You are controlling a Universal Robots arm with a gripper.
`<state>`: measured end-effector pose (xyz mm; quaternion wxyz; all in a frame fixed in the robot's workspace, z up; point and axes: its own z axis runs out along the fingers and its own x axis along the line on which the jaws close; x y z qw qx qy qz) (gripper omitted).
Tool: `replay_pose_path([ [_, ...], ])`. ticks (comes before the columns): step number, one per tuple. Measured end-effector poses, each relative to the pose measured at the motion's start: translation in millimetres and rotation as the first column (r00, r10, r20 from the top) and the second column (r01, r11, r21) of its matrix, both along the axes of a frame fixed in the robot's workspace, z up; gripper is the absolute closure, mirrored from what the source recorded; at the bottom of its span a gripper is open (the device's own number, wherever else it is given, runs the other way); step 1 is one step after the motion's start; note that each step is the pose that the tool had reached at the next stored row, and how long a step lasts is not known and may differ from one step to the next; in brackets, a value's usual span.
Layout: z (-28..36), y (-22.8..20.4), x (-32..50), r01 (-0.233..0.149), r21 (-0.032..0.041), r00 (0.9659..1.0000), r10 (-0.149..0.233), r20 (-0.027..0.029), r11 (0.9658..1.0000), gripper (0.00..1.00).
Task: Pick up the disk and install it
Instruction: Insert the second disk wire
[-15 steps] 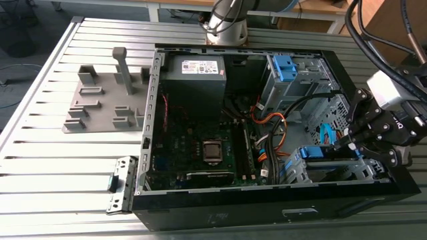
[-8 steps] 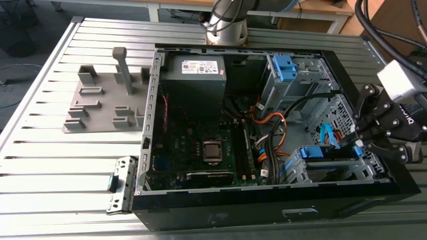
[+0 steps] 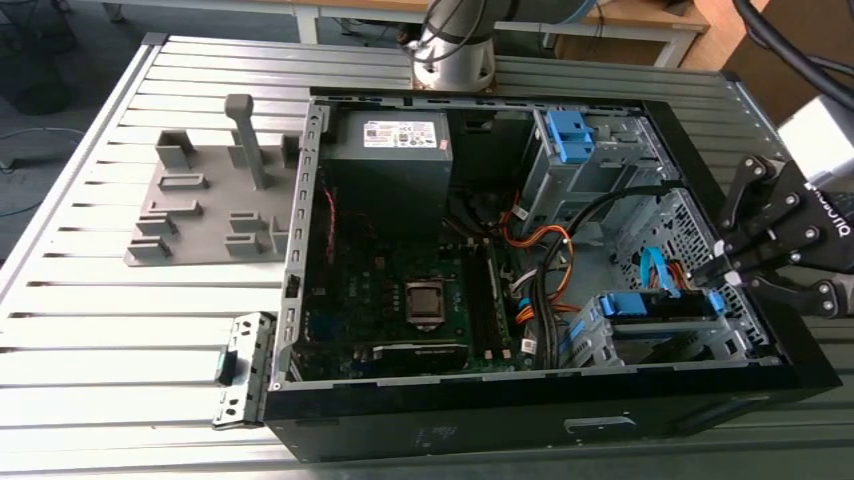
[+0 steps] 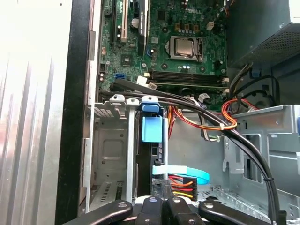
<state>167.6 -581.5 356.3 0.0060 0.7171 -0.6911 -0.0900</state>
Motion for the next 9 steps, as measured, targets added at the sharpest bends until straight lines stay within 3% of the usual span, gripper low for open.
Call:
replay_pose_path([
  [9,3.6,0.0,0.1,0.0,0.0,1.0,0.0,-0.0001,1.0,0.89],
])
